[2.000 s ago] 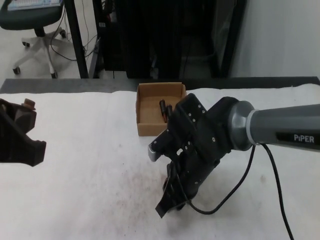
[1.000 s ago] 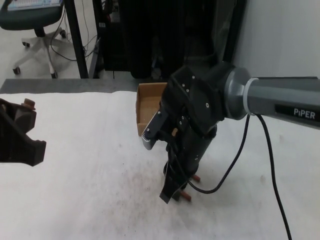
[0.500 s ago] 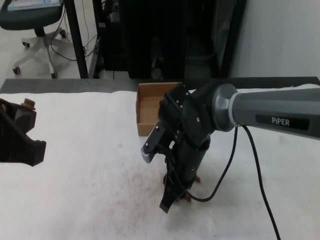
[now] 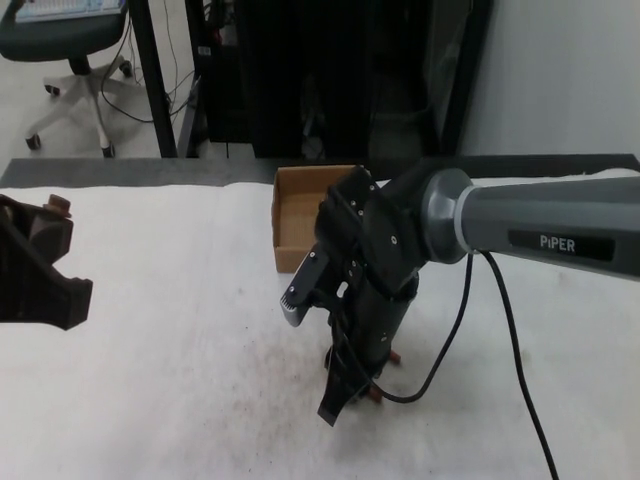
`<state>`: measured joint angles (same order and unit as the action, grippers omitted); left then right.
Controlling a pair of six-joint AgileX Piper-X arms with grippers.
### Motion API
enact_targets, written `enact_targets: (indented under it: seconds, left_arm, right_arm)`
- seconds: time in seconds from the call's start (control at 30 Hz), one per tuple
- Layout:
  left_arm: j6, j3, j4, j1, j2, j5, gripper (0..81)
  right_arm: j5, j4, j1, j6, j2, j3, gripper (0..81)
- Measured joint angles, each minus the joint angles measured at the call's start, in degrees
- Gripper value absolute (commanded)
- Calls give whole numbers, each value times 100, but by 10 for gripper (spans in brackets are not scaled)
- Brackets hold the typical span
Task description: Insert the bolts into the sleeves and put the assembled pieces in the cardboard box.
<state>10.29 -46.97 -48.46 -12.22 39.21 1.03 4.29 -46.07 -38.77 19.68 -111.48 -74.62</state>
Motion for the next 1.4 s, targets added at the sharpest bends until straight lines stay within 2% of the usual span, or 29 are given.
enact_targets:
  seconds: [0.3,0.93,1.0,1.07,1.1,1.17,1.4]
  left_arm:
    - [0,0,0,0,0,0,0]
    - [0,6,0,0,0,0,0]
    - [0,6,0,0,0,0,0]
    - [0,6,0,0,0,0,0]
    - [0,6,0,0,0,0,0]
    - [0,6,0,0,0,0,0]
    - [0,6,113,0,0,0,0]
  right_arm:
    - [0,0,0,12,-14,-14,307]
    - [-105,-80,-321,53,-147,-7,307]
    - [-152,-119,-321,53,-147,-7,292]
    - [-195,-150,-321,53,-147,-7,237]
    - [-209,-166,-321,53,-147,-7,191]
    - [-213,-171,-321,53,-147,-7,13]
    - [-236,-254,-321,53,-35,-1,3]
